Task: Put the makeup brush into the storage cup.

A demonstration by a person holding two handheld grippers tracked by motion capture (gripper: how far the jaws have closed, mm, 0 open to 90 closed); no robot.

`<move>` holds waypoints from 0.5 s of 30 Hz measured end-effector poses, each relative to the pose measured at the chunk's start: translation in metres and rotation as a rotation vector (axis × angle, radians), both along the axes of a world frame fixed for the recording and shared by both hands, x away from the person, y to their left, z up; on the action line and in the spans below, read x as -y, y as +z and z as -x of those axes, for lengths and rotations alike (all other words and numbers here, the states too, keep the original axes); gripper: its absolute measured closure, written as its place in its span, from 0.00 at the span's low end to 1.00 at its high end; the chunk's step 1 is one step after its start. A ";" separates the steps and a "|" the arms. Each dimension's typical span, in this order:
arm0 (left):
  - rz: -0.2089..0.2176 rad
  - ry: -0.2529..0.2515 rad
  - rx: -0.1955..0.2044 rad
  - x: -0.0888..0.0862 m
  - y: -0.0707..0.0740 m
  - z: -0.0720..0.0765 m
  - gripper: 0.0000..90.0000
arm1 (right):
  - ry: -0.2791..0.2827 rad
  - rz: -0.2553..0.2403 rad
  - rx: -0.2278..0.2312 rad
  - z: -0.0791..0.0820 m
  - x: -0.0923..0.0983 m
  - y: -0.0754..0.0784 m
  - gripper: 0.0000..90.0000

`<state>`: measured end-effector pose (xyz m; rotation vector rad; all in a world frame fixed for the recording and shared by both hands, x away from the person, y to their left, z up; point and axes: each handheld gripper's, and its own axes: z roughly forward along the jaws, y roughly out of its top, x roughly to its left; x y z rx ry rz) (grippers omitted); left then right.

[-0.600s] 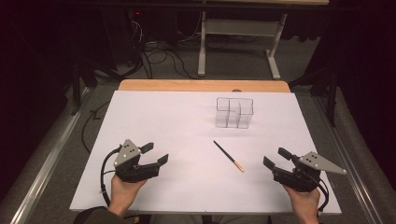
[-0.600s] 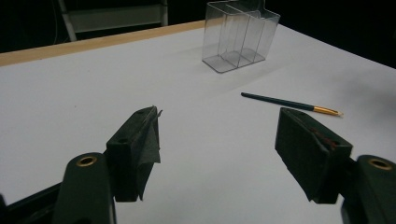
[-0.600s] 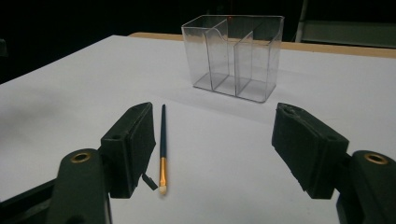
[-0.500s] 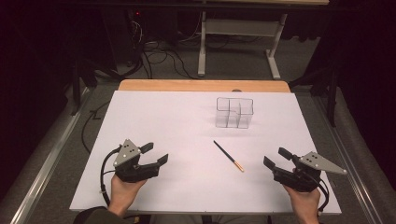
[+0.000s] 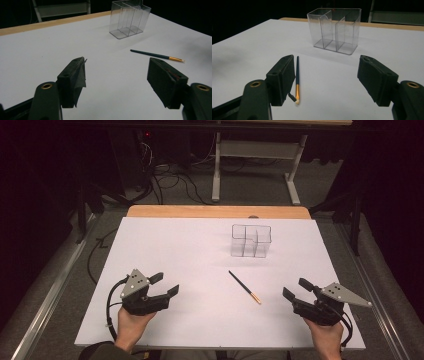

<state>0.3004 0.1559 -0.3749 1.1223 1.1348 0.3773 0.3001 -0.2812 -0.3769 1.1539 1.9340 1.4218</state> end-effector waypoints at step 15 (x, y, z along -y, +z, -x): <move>0.002 -0.001 -0.003 0.001 0.000 0.000 0.35 | -0.020 -0.010 0.003 -0.001 0.004 0.001 0.35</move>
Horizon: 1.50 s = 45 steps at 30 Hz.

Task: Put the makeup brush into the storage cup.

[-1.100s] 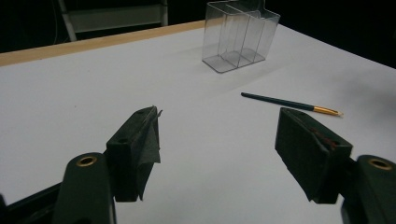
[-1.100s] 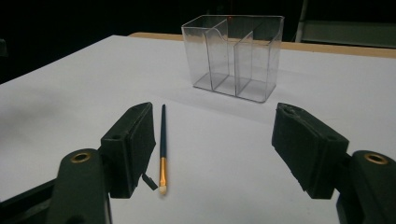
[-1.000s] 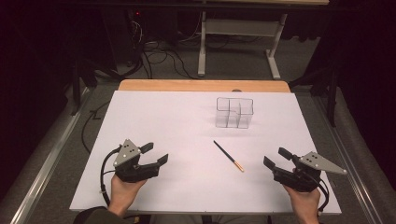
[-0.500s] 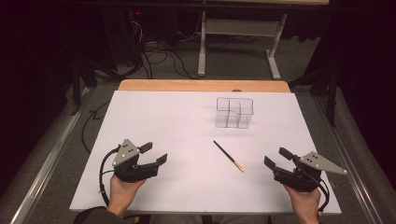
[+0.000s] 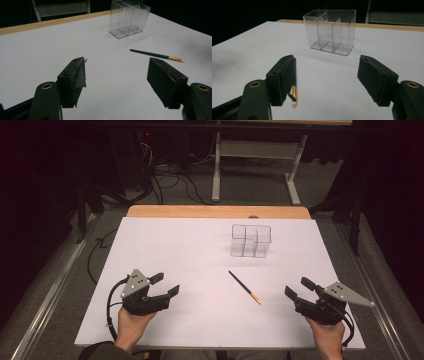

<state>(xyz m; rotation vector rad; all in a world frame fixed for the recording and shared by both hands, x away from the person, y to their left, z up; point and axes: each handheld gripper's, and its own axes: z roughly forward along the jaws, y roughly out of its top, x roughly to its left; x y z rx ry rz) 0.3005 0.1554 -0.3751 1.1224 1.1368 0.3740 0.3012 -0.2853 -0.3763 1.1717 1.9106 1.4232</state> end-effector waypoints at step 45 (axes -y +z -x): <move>0.000 0.009 -0.004 0.001 -0.001 -0.002 0.35 | 0.105 -0.021 0.061 -0.039 -0.049 0.022 0.33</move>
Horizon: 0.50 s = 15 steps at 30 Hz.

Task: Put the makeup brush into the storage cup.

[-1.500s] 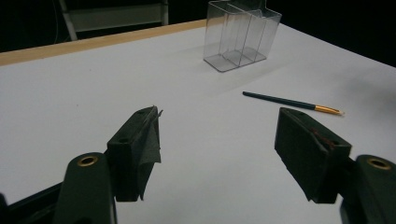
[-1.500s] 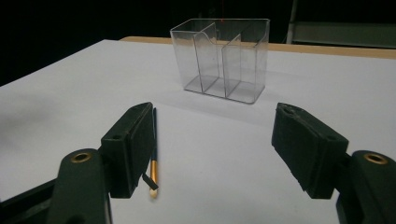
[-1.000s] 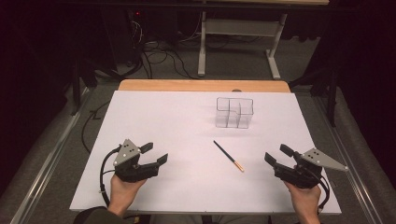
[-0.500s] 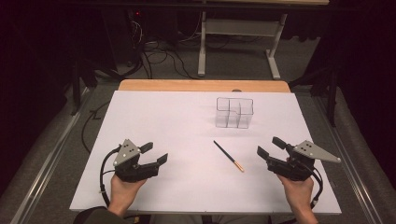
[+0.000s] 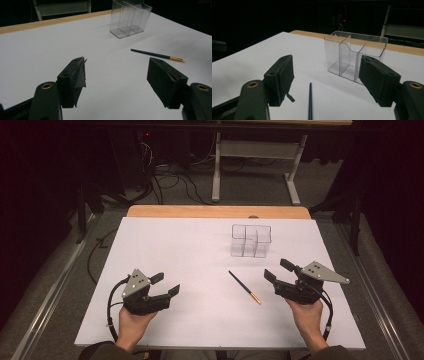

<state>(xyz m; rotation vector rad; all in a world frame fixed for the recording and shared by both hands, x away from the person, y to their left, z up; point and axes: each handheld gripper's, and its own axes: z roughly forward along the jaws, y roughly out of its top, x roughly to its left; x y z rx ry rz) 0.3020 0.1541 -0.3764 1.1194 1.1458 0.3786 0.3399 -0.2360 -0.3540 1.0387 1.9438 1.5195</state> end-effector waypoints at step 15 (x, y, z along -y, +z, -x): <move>-0.006 -0.004 -0.006 0.000 -0.001 -0.001 0.35 | 0.020 -0.009 0.007 -0.013 -0.018 0.003 0.33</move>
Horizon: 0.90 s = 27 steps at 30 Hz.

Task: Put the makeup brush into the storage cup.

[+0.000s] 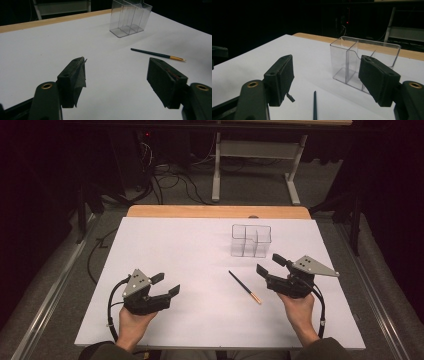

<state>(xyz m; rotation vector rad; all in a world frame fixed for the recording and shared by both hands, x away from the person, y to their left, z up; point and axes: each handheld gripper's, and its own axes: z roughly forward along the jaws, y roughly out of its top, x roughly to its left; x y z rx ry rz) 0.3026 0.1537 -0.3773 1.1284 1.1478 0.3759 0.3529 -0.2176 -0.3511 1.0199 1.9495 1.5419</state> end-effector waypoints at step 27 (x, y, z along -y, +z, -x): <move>0.004 -0.007 -0.005 0.001 0.000 0.000 0.35 | 0.057 -0.028 -0.023 -0.025 -0.039 -0.001 0.32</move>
